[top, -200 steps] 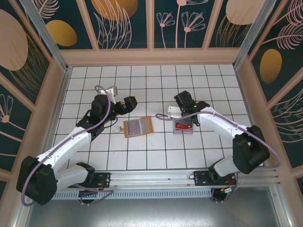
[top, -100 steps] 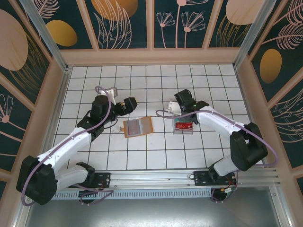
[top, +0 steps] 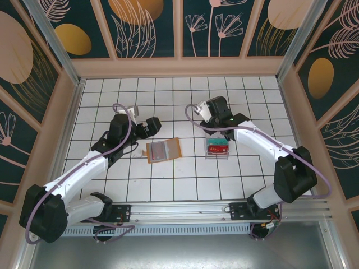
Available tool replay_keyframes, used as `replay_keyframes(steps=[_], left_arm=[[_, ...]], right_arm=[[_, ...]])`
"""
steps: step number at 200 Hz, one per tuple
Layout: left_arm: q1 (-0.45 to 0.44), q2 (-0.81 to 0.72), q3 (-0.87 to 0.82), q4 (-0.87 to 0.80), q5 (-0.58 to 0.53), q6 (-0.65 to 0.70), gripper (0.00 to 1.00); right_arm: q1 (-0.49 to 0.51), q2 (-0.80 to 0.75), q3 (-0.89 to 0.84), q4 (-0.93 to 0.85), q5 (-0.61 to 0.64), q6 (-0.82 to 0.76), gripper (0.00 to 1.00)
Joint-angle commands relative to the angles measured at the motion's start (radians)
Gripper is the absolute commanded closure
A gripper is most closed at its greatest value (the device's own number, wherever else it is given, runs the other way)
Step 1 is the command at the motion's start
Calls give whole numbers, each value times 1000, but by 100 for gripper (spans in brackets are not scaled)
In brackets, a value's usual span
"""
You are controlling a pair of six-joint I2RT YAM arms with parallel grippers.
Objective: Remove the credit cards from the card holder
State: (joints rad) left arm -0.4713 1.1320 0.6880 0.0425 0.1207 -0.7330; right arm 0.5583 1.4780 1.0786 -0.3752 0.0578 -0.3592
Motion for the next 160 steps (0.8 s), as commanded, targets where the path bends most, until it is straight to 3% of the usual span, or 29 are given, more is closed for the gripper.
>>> replay_keyframes(steps=[1, 49, 101, 135, 160], left_arm=[[0, -12, -11, -56, -22, -9, 1], [0, 10, -30, -141, 29, -60, 8], [2, 66, -64, -182, 98, -107, 28], [0, 116, -86, -172, 126, -108, 42], [-1, 161, -92, -154, 134, -107, 46]], right_arm=[[21, -34, -3, 60, -136, 293, 67], [94, 62, -14, 102, -219, 633, 82], [157, 216, -74, 210, -282, 764, 100], [184, 307, -67, 239, -283, 801, 100], [192, 345, -55, 229, -256, 810, 100]])
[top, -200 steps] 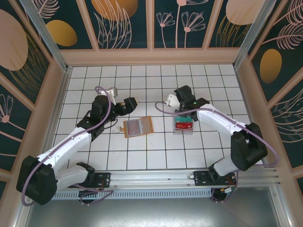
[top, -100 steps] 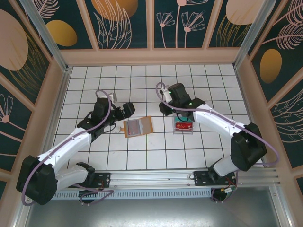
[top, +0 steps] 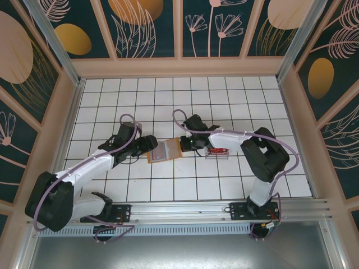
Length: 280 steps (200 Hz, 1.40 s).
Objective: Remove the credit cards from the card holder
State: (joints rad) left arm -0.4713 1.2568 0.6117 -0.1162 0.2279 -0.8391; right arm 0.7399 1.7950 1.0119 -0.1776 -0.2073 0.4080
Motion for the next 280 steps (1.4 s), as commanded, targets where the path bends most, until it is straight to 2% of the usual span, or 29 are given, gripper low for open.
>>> replay_keyframes(steps=[1, 49, 88, 99, 134, 193, 219, 280], left_arm=[[0, 38, -16, 6, 27, 0, 46], [-1, 125, -10, 22, 41, 17, 48], [-1, 160, -13, 50, 66, 21, 50], [-1, 169, -12, 53, 67, 23, 53], [-1, 193, -10, 53, 70, 28, 53], [-8, 218, -7, 100, 117, 24, 48], [-18, 221, -5, 149, 155, 15, 42], [-37, 229, 21, 164, 169, 17, 40]], right_arm=[[10, 30, 12, 31, 9, 44, 100], [20, 57, 11, 32, 19, 43, 100], [33, 68, 13, 31, 18, 51, 100], [36, 70, 13, 33, 16, 52, 100], [43, 69, 13, 29, 17, 55, 100], [53, 70, 15, 31, 14, 58, 100], [56, 73, 18, 32, 11, 58, 100], [58, 74, 21, 23, 14, 57, 100]])
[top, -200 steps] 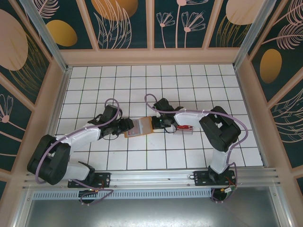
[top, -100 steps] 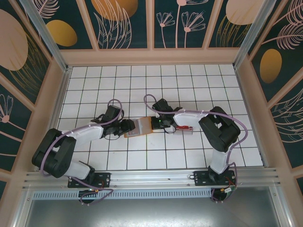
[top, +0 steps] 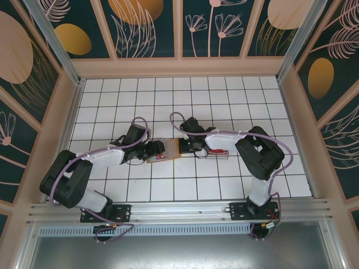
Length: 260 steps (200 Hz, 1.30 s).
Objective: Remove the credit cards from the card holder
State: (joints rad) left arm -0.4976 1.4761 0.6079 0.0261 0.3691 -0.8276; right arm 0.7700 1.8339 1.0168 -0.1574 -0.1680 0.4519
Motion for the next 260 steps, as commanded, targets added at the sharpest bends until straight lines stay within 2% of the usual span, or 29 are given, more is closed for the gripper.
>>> replay_keyframes(steps=[1, 20, 49, 54, 83, 106, 141, 175, 233, 260], left_arm=[[-11, 9, 25, 21, 28, 5, 39], [-12, 3, 34, 23, 33, 8, 29], [-15, -12, 42, 35, 48, 10, 21], [-16, -15, 45, 37, 51, 10, 16], [-19, -37, 59, 46, 71, 13, 4], [-19, -45, 69, 22, 51, 17, 5], [-20, -72, 77, -50, -43, 28, 8], [-11, -112, 76, -132, -140, 62, 22], [37, -149, 22, -184, -197, 94, 63], [44, -149, 0, -181, -215, 92, 76]], right_arm=[[28, 36, 16, 3, -25, 13, 100], [28, 36, 17, 4, -24, 14, 100], [27, 35, 20, 3, -22, 21, 99], [26, 33, 19, 4, -20, 22, 98], [22, 25, 19, 6, -9, 30, 95], [16, 12, 17, 6, -1, 33, 92], [-3, -24, 27, -1, 10, 37, 88], [-6, -55, 64, -9, 4, 38, 84], [0, -59, 108, 31, -86, 60, 83], [9, -31, 131, 50, -145, 67, 82]])
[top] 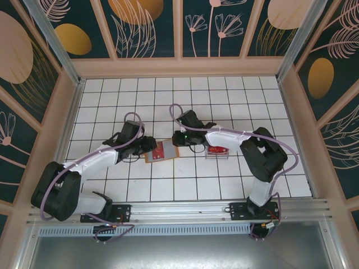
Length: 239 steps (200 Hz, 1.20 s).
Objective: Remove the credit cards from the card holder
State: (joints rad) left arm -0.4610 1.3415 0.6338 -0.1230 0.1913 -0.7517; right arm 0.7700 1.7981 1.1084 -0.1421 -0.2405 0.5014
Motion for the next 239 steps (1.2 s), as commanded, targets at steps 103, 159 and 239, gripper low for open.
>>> replay_keyframes(steps=[103, 159, 239], left_arm=[[9, 17, -88, 63, 40, -10, 89], [9, 62, -103, 83, 50, -26, 91], [9, 72, -114, 92, 63, -32, 93]], right_arm=[[9, 151, 101, 49, -268, 44, 78], [3, 198, 110, 63, -340, 48, 78], [3, 244, 129, 64, -383, 46, 79]])
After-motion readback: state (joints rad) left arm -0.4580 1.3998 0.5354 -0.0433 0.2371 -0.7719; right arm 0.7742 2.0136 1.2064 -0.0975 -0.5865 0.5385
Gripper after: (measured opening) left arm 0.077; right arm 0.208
